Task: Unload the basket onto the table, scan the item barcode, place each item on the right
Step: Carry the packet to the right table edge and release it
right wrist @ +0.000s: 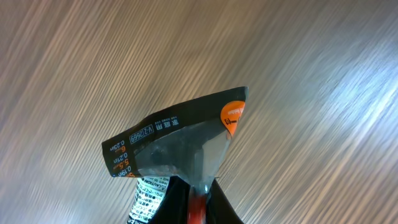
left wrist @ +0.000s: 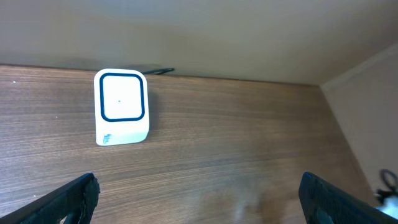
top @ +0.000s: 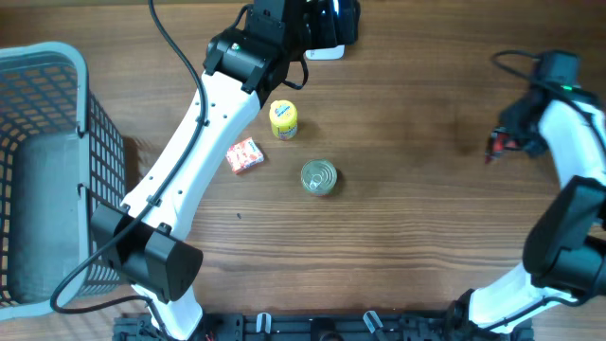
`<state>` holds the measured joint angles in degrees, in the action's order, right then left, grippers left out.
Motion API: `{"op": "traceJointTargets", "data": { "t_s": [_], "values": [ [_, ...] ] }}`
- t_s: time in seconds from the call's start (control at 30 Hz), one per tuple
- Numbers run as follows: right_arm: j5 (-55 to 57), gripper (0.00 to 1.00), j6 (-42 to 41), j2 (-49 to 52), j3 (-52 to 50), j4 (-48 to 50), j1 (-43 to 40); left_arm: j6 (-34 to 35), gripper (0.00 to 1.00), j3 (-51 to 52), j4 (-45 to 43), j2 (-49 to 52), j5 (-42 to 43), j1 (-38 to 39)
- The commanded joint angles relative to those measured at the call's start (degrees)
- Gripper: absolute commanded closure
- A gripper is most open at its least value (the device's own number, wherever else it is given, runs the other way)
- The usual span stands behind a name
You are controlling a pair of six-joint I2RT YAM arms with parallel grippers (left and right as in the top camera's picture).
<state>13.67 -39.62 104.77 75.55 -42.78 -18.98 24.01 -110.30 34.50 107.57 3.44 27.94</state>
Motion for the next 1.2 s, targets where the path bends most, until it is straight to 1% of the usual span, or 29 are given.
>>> {"op": "traceJointTargets", "data": {
  "t_s": [0.0, 0.13, 0.23, 0.3, 0.33, 0.4, 0.43, 0.47, 0.5, 0.53, 0.57, 0.63, 0.67, 0.7, 0.73, 0.77, 0.83, 0.97, 1.03, 1.17],
  "values": [
    [3.72, 0.93, 4.9, -1.49, 1.05, 3.23, -9.03, -1.33, 0.0, -0.37, -0.44, -1.84, -2.12, -0.33],
    [3.48, 0.93, 4.94, -1.44, 0.94, 6.88, -17.4, -1.33, 0.0, -0.39, -0.5, -1.84, -2.05, -0.33],
    [4.33, 0.92, 5.38, -0.55, 0.87, 9.73, -20.24, -1.33, 0.0, -0.39, -0.31, -1.81, -2.05, -0.31],
    [4.79, 0.91, 7.96, 0.85, 0.87, 11.63, -21.2, -1.36, 0.0, -0.39, -0.2, -2.03, -2.05, -0.31],
    [4.81, 0.9, 9.84, 1.79, 0.85, 12.59, -21.53, -2.62, 0.0, -0.39, -0.76, -2.38, -2.01, -0.31],
    [4.79, 0.9, 10.69, 3.54, 0.85, 13.75, -22.21, -7.28, 0.0, -0.39, -2.45, -3.93, -2.08, 0.09],
    [4.79, 0.9, 10.99, 4.31, 0.85, 14.36, -22.56, -8.37, 0.0, -0.39, -3.21, -4.83, -2.93, 0.24],
    [4.76, 0.9, 11.02, 4.74, 0.85, 14.73, -22.84, -9.18, 0.0, -0.39, -4.17, -6.19, -5.88, 0.44],
    [4.79, 0.89, 11.1, 5.38, 0.85, 15.15, -23.39, -10.23, 0.0, -0.39, -5.7, -8.22, -11.39, 0.42],
    [4.79, 0.86, 11.13, 5.53, 0.85, 15.28, -23.82, -10.38, 0.0, -0.39, -6.95, -9.99, -15.93, 0.02],
    [4.79, 0.79, 11.15, 5.55, 0.85, 15.45, -24.44, -10.8, 0.0, -0.39, -7.96, -11.65, -19.32, -0.57],
    [4.42, 0.59, 12.85, 5.53, 0.87, 15.61, -26.05, -15.17, 0.0, -0.39, -9.97, -15.89, -25.05, -2.6],
    [3.58, 0.48, 14.47, 5.53, 0.87, 15.32, -26.71, -16.59, 0.0, -0.39, -10.58, -17.53, -27.08, -3.78],
    [2.51, 0.15, 15.67, 5.49, 0.92, 14.88, -27.26, -17.42, 0.0, -0.39, -11.1, -19.91, -30.01, -6.01],
    [2.21, 0.02, 15.67, 5.22, 0.96, 14.23, -27.34, -17.4, 0.0, -0.39, -11.13, -21.59, -31.41, -8.11],
    [1.92, 0.0, 15.69, 4.7, 0.96, 13.68, -27.3, -17.38, 0.0, -0.39, -10.93, -23.17, -31.61, -10.36],
    [-1.25, 0.0, 18.58, 2.86, 1.07, 13.33, -26.25, -17.42, 0.0, -0.39, -10.47, -25.9, -31.63, -15.28],
    [-5.7, 0.0, 25.99, -3.23, 1.22, 13.6, -19.5, -17.4, 0.0, -0.39, -6.23, -28.81, -31.63, -22.97],
    [-6.62, 0.0, 29.64, -6.6, 1.75, 13.16, -12.59, -17.16, 0.0, -0.39, -3.28, -29.31, -31.61, -26.14],
    [-6.01, 0.0, 37.11, -9.35, 3.98, 8.55, 7.8, -17.16, 0.0, -0.39, 0.39, -31.04, -31.61, -32.06]
  ]
}}
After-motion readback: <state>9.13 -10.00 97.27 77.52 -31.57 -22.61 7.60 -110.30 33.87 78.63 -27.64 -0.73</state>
